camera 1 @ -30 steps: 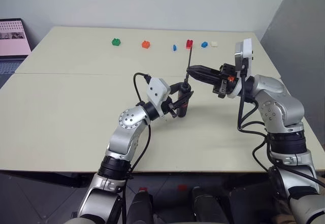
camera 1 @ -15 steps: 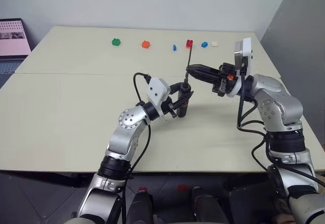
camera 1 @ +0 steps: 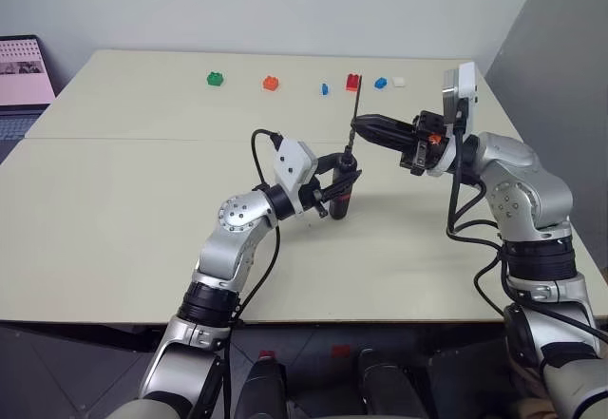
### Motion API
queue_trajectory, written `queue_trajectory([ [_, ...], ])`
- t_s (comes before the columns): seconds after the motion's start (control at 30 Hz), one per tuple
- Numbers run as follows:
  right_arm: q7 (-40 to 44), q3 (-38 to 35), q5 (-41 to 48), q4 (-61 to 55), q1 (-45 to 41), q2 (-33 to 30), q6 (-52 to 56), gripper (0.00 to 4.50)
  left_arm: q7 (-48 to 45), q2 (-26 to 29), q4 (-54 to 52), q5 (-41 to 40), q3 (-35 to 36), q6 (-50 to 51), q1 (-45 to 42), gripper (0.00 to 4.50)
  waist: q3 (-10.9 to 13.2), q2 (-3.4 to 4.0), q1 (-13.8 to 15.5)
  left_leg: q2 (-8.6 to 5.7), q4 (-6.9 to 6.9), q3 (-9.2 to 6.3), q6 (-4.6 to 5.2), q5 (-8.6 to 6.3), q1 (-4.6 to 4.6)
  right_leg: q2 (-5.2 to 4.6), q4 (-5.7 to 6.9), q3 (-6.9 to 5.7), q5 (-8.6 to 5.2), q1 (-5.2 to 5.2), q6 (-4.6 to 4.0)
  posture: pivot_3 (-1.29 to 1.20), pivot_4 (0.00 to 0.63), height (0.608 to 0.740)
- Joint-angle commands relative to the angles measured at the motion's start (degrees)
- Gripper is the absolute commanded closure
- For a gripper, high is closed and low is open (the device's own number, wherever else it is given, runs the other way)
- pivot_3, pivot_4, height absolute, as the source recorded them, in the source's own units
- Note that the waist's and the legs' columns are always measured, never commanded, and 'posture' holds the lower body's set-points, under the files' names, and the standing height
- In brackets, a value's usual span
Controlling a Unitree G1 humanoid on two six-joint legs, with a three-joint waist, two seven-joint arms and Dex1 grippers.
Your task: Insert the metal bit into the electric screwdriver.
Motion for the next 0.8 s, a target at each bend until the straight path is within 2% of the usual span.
queue_trajectory([
  [0.03, 0.4, -0.5, -0.8, 0.6, -2.1, 0.0, -2.3, 4.5, 0.0, 0.1, 0.1, 0.1, 0.5, 0.1, -0.7, 2.86, 0.0, 0.0, 0.0, 0.0, 0.0, 0.0, 0.0, 0.0, 0.0, 0.0, 0.0, 0.01, 0.0, 0.0, 0.0, 0.0, 0.15, 0.74],
  [0.8, 0.9, -1.3, 1.4, -2.5, -1.1, 0.5, -0.3, 4.5, -0.2, 0.1, -0.1, 0.3, 0.2, 0.1, -0.1, 2.86, 0.0, 0.0, 0.0, 0.0, 0.0, 0.0, 0.0, 0.0, 0.0, 0.0, 0.0, 0.0, 0.0, 0.0, 0.01, 0.0, 0.15, 0.74],
])
